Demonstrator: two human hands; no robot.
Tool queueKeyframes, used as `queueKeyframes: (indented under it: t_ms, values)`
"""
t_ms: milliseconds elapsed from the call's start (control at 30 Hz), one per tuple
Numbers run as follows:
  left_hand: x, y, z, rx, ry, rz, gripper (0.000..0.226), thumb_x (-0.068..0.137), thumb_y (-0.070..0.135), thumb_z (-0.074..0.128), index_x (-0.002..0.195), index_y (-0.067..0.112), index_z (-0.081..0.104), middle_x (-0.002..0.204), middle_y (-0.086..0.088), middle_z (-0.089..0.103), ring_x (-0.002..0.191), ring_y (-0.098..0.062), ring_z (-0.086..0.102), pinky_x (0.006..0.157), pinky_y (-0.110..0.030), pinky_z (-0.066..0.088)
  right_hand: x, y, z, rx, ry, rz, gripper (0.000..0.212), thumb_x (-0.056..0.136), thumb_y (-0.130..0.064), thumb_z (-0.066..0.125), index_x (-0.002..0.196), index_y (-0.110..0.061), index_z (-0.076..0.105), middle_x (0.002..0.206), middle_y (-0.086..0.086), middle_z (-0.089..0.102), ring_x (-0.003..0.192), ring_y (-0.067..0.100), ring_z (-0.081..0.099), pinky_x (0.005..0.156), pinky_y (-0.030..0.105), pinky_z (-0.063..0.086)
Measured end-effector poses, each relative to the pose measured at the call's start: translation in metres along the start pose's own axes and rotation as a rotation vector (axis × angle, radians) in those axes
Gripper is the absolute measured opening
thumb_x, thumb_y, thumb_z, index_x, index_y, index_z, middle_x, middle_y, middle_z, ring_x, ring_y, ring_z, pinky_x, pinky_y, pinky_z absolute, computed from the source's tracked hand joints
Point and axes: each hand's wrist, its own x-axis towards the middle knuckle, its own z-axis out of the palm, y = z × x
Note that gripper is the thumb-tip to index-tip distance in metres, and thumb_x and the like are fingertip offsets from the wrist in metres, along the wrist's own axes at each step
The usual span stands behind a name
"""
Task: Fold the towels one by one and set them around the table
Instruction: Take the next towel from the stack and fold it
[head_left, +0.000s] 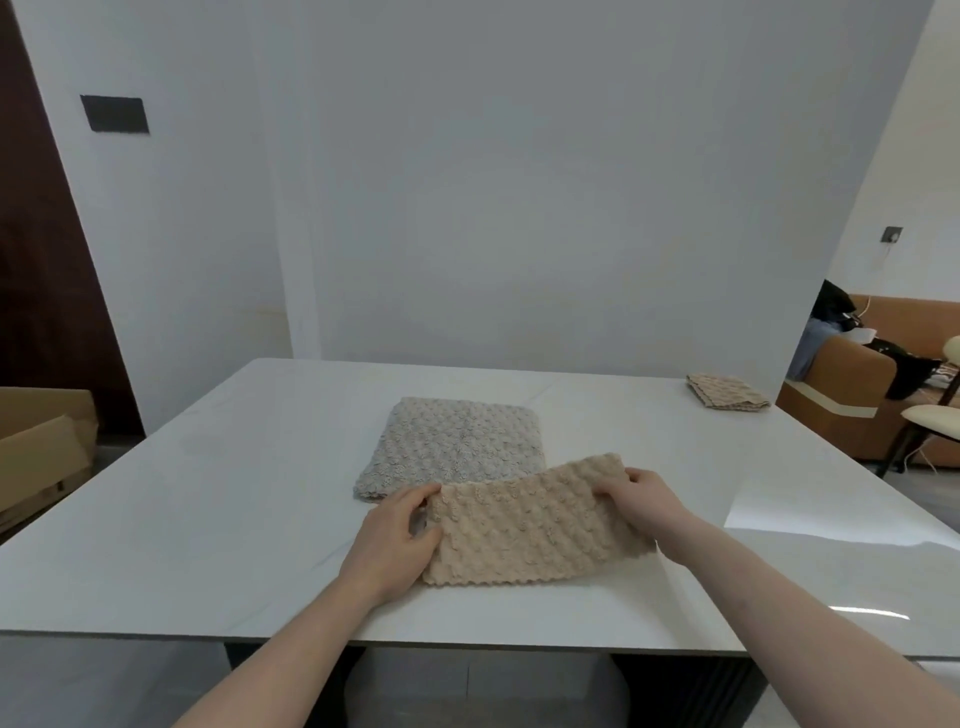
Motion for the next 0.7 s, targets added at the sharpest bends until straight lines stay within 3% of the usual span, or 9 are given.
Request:
queueKeyframes:
  t_ms: [100, 267, 367, 433, 500, 567, 633, 700]
  values:
    - [0.001, -0.002, 0.001, 0.026, -0.019, 0.001, 0.055, 0.095, 0.034, 0.061, 0.148, 0.033, 0.048, 0.142, 0.018, 0.050, 0.124, 0.004, 0.043, 0.107, -0.018, 0.029, -0.001, -0.015, -0.002, 0.017, -0.011, -0.038, 0.036, 0.082, -0.030, 0.073, 0.107, -0.006, 0.069, 0.095, 0.014, 0.074, 0.072, 0.027, 0.068, 0.057, 0.032, 0.049]
    - [0.002, -0.005, -0.001, -0.016, -0.029, -0.025, 0.054, 0.093, 0.031, 0.060, 0.147, 0.034, 0.051, 0.143, 0.016, 0.053, 0.128, -0.001, 0.045, 0.112, -0.025, 0.034, -0.013, -0.042, 0.029, 0.028, -0.112, -0.100, 0.023, 0.089, -0.022, 0.074, 0.108, -0.011, 0.068, 0.088, 0.005, 0.070, 0.065, 0.015, 0.066, 0.050, 0.024, 0.052]
    - [0.002, -0.006, -0.003, -0.056, -0.027, -0.023, 0.053, 0.092, 0.029, 0.058, 0.145, 0.036, 0.053, 0.142, 0.017, 0.055, 0.128, -0.001, 0.048, 0.113, -0.030, 0.039, -0.019, -0.053, 0.060, 0.001, -0.146, -0.139, 0.021, 0.087, -0.018, 0.072, 0.107, -0.011, 0.069, 0.089, 0.009, 0.072, 0.067, 0.016, 0.068, 0.054, 0.030, 0.060]
    - [0.002, -0.006, -0.003, -0.089, -0.024, -0.030, 0.051, 0.093, 0.028, 0.059, 0.143, 0.037, 0.056, 0.140, 0.019, 0.055, 0.124, 0.001, 0.050, 0.107, -0.023, 0.041, -0.021, -0.055, 0.081, -0.023, -0.163, -0.159, 0.021, 0.085, -0.019, 0.072, 0.105, -0.013, 0.069, 0.095, 0.012, 0.074, 0.074, 0.019, 0.070, 0.062, 0.036, 0.065]
    - [0.002, -0.005, -0.005, -0.120, -0.023, -0.035, 0.049, 0.093, 0.027, 0.059, 0.140, 0.037, 0.059, 0.137, 0.020, 0.056, 0.119, 0.004, 0.054, 0.101, -0.018, 0.041, -0.025, -0.055, 0.101, -0.072, -0.179, -0.201, 0.026, 0.085, -0.025, 0.073, 0.109, -0.017, 0.070, 0.096, 0.004, 0.072, 0.078, 0.016, 0.071, 0.059, 0.031, 0.061]
    - [0.002, -0.005, -0.005, -0.153, -0.019, -0.039, 0.049, 0.088, 0.031, 0.057, 0.136, 0.040, 0.061, 0.135, 0.021, 0.060, 0.115, 0.006, 0.057, 0.100, -0.022, 0.046, -0.027, -0.052, 0.117, -0.136, -0.187, -0.255, 0.030, 0.085, -0.027, 0.070, 0.115, -0.021, 0.072, 0.092, -0.005, 0.071, 0.080, 0.009, 0.069, 0.064, 0.025, 0.058]
    - [0.002, -0.007, -0.006, -0.184, -0.015, -0.056, 0.050, 0.082, 0.036, 0.052, 0.130, 0.042, 0.065, 0.126, 0.024, 0.065, 0.111, 0.008, 0.059, 0.099, -0.029, 0.051, -0.031, -0.049, 0.128, -0.178, -0.206, -0.306, 0.028, 0.088, -0.023, 0.066, 0.114, -0.025, 0.074, 0.086, -0.011, 0.070, 0.073, 0.000, 0.064, 0.059, 0.010, 0.048]
    - [0.002, -0.007, -0.007, -0.203, -0.011, -0.047, 0.048, 0.080, 0.035, 0.050, 0.124, 0.043, 0.067, 0.117, 0.026, 0.069, 0.108, 0.006, 0.062, 0.096, -0.033, 0.053, -0.033, -0.045, 0.137, -0.205, -0.229, -0.336, 0.027, 0.089, -0.022, 0.064, 0.114, -0.026, 0.074, 0.085, -0.010, 0.069, 0.070, 0.000, 0.062, 0.059, 0.008, 0.047]
